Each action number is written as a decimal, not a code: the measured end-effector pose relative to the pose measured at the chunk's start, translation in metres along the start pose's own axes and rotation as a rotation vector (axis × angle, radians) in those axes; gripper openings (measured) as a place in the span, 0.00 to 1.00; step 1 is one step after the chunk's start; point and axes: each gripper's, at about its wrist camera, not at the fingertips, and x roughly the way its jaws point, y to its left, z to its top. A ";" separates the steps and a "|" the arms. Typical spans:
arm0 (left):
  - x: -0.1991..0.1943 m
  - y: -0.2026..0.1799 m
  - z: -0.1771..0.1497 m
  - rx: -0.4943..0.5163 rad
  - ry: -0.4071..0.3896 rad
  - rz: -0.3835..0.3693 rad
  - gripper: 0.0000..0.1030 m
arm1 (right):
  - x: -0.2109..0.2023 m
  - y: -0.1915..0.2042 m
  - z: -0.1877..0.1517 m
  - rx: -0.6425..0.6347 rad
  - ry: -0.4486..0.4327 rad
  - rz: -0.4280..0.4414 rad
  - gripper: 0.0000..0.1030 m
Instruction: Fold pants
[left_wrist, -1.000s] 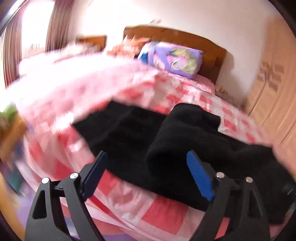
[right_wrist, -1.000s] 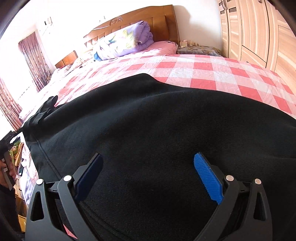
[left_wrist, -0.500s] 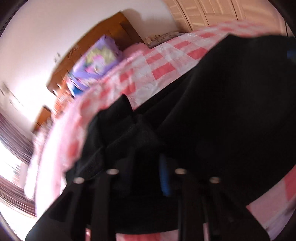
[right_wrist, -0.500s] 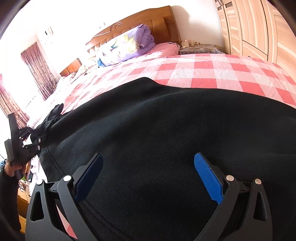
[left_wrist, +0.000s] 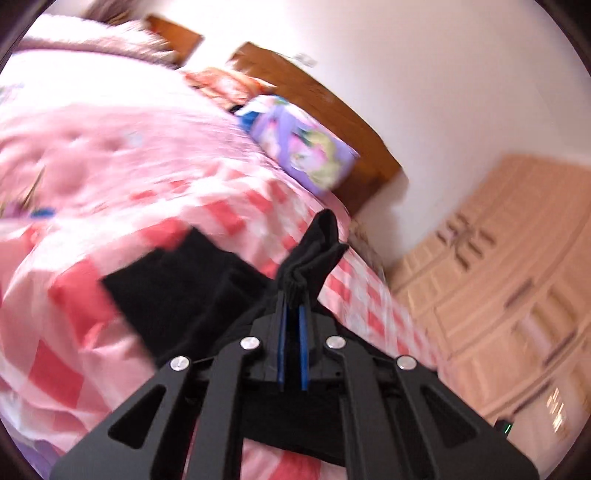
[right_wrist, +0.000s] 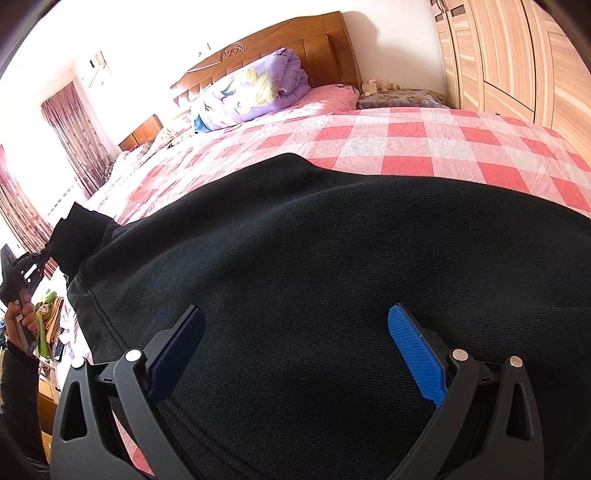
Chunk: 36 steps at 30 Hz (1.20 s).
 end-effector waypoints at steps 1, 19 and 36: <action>-0.003 0.016 0.000 -0.058 0.000 0.006 0.05 | 0.000 0.000 0.000 0.000 -0.001 -0.001 0.94; -0.010 0.037 -0.015 -0.169 -0.019 -0.005 0.85 | 0.002 0.002 0.000 -0.011 0.005 -0.016 0.95; -0.013 0.020 -0.003 -0.236 -0.018 -0.168 0.06 | 0.002 0.001 0.000 -0.007 0.002 -0.012 0.95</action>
